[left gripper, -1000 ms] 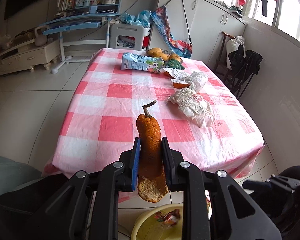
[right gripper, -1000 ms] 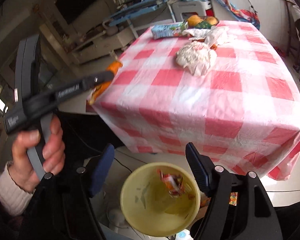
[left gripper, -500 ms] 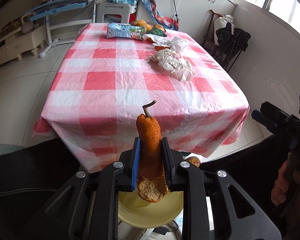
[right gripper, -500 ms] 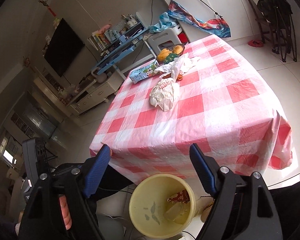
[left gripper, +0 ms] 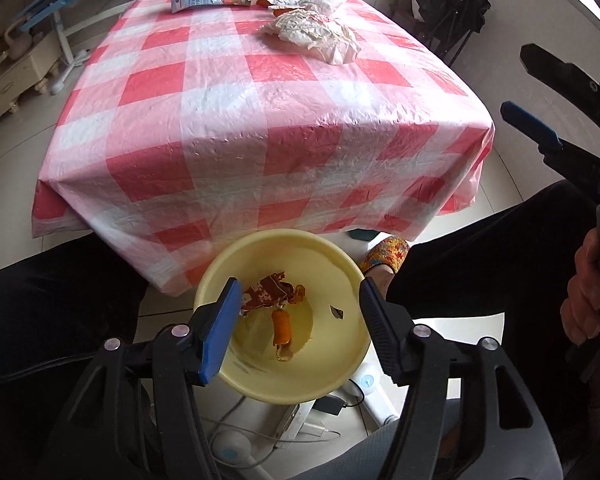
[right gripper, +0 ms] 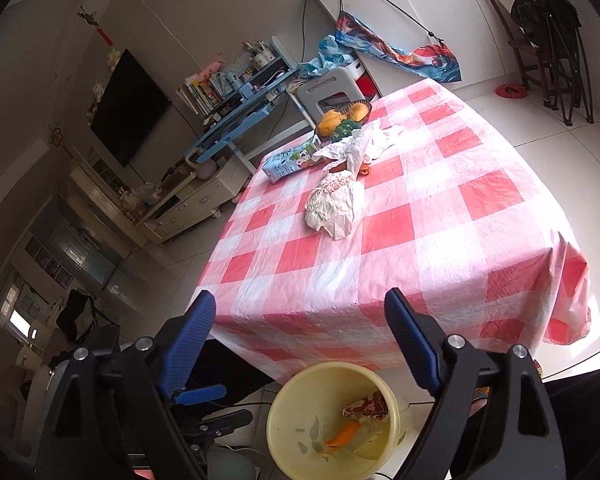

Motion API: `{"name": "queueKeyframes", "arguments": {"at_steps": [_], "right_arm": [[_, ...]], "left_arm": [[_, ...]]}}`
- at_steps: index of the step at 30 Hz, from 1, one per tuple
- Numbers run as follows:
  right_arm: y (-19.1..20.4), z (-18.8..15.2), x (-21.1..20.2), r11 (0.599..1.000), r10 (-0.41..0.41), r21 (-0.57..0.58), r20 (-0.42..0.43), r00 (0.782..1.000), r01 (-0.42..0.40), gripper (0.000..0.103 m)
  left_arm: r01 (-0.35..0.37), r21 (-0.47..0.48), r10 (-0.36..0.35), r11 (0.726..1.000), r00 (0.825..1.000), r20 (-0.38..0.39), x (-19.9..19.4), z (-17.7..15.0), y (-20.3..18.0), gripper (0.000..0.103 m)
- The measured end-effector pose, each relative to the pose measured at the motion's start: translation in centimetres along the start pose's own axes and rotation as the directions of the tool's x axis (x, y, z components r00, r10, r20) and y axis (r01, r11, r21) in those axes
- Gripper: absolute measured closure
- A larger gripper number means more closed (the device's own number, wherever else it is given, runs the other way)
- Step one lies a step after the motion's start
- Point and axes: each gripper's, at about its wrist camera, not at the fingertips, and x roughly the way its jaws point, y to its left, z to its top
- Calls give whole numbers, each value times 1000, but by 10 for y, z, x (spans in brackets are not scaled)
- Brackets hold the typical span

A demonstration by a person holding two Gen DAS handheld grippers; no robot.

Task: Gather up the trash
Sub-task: 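Open the right gripper over the yellow basin while the left drops the orange peel in, then move both grippers back over the table toward the white plastic bags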

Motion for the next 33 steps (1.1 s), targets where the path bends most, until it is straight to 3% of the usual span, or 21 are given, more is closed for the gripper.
{"name": "queueKeyframes", "arguments": {"at_steps": [4,7,10,17,22,28,31,33], "right_arm": [[7,5,6,999,-19,-31,-26,999,18,20],[17,16,13,995,-31,-97,-39,999,27,20],[20,34,24,989,-49,-140,-49,998,42,20],[9,80,78,976,-117,-199,-142,983,88,20],[-10,103,121,988,-103,-135,-186,977,78,22],[-16,106,183,987,-126,-132,-297,947,90,34],[-7,96,200,991,-75,-130,-355,932,31,42],[7,87,207,989,-19,-140,-407,913,-42,42]], "left_arm": [[-14,-57,21,998,991,128,-20,15,12,39],[-34,-106,59,994,968,242,-36,30,20,29],[-35,-118,67,992,956,286,-39,51,23,27],[-26,-76,49,997,947,319,-21,105,10,26],[-36,-58,53,998,945,324,-3,136,6,25],[-31,-116,67,993,943,325,10,130,28,20],[-33,-181,86,983,952,295,17,126,49,20],[-34,-222,100,975,951,294,17,125,60,20]]}}
